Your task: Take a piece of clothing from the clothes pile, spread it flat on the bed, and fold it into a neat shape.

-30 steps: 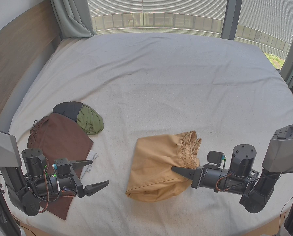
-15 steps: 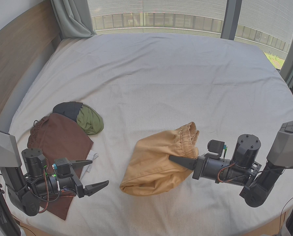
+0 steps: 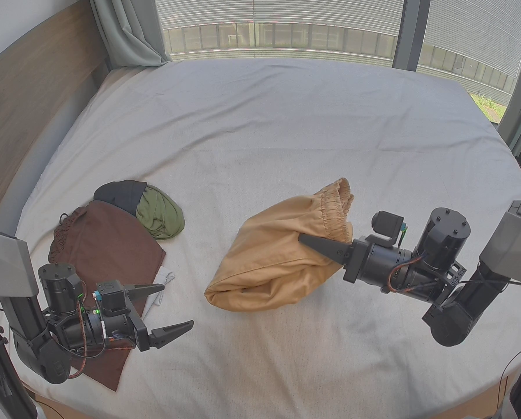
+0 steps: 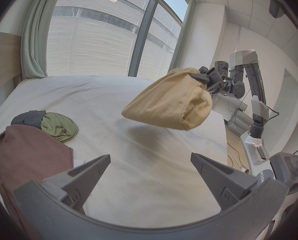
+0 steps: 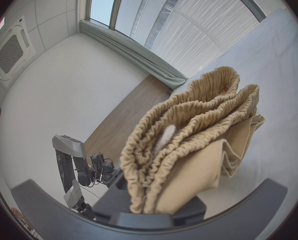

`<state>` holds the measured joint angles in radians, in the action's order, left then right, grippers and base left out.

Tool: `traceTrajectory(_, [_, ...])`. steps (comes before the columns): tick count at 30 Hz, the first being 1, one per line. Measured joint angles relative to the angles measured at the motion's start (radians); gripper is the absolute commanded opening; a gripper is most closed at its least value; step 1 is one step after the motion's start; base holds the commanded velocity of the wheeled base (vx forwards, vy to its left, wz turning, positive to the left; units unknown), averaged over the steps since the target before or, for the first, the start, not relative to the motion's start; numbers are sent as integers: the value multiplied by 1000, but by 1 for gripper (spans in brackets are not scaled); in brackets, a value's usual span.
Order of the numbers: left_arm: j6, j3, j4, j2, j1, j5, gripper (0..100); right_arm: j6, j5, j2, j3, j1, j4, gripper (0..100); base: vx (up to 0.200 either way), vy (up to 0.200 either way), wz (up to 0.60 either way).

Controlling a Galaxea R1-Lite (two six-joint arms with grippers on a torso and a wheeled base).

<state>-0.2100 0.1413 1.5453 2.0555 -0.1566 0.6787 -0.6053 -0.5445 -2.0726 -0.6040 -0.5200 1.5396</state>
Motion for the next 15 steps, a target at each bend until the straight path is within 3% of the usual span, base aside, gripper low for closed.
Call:
traceTrajectory(4, [0, 0, 0, 0, 0, 0, 100, -15, -32, -4, -50, 17, -1, 0, 0, 0, 0])
traceTrajectory(15, [0, 0, 0, 0, 0, 0, 100, -60, -41, -83, -223, 70, -9, 0, 0, 0, 0])
